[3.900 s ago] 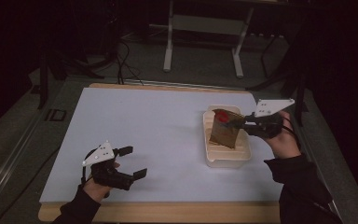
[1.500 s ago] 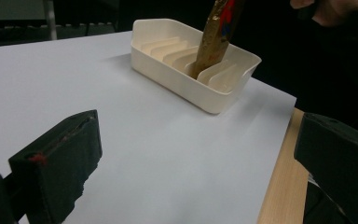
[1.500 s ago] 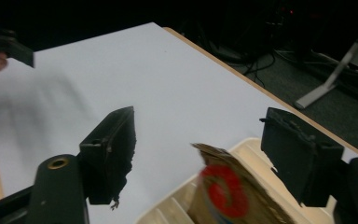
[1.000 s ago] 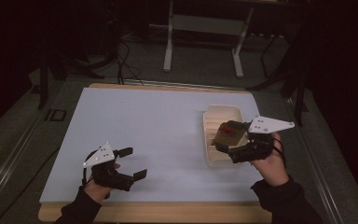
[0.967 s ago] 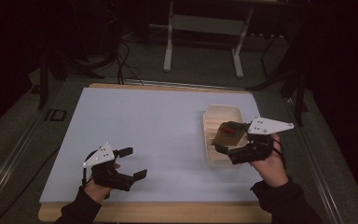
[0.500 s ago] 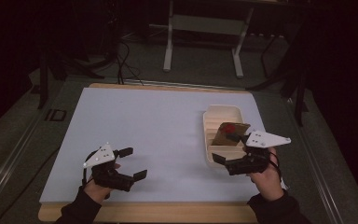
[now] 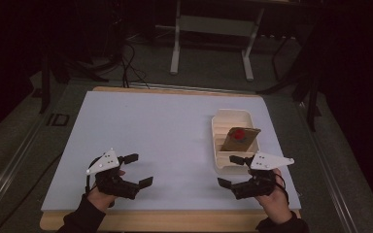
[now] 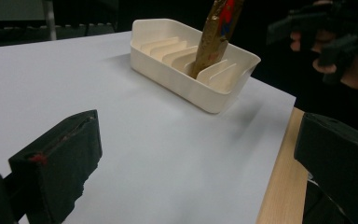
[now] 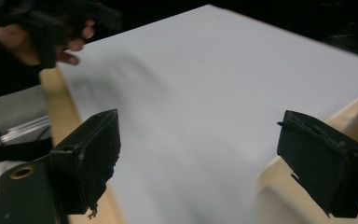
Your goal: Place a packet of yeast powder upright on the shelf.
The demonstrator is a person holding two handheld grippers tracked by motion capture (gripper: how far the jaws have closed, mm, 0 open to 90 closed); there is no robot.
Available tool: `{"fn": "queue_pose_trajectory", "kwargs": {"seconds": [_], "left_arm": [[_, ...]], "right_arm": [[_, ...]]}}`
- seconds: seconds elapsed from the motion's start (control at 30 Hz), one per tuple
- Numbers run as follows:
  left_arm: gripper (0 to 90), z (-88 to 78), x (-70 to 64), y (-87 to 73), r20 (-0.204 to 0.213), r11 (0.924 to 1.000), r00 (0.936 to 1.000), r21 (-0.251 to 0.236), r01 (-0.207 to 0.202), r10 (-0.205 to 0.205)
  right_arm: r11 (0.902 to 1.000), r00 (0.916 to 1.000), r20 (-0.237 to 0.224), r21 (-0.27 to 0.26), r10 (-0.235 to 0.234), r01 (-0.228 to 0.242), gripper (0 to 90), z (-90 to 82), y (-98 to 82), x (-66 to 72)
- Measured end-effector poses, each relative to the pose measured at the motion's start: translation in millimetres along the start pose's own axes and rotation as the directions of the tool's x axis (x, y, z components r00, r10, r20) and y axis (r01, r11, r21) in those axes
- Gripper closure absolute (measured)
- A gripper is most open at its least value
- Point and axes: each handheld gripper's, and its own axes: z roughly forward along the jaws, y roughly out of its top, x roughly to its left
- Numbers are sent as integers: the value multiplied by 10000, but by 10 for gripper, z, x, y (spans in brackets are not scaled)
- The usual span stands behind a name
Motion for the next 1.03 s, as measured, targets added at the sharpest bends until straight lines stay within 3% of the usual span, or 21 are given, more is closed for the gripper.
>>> {"fn": "queue_pose_trajectory", "kwargs": {"seconds": [0.3, 0.57, 0.73, 0.83, 1.03], "left_arm": [[14, 4, -6, -6, 45, 10000, 10000, 21, -21, 21], [14, -7, -12, -15, 9, 10000, 10000, -17, -81, 81], [14, -8, -22, -27, 8, 9999, 9999, -60, -134, 134], [14, -10, -20, -32, 36, 9999, 9999, -78, -132, 132], [14, -1, -13, -48, -1, 9999, 9999, -47, -120, 120]], "right_arm": [[9981, 9993, -268, 551, -250, 264, 129, 56, -201, 80], [9944, 9983, -19, 886, -583, 583, 127, 48, -320, 100], [9935, 9961, 307, 814, -827, 800, 124, 46, -349, 89], [9955, 9970, 174, 594, -756, 744, 132, 29, -352, 70], [9907, 9942, 124, 860, -1067, 1053, 134, 55, -366, 76]]}}
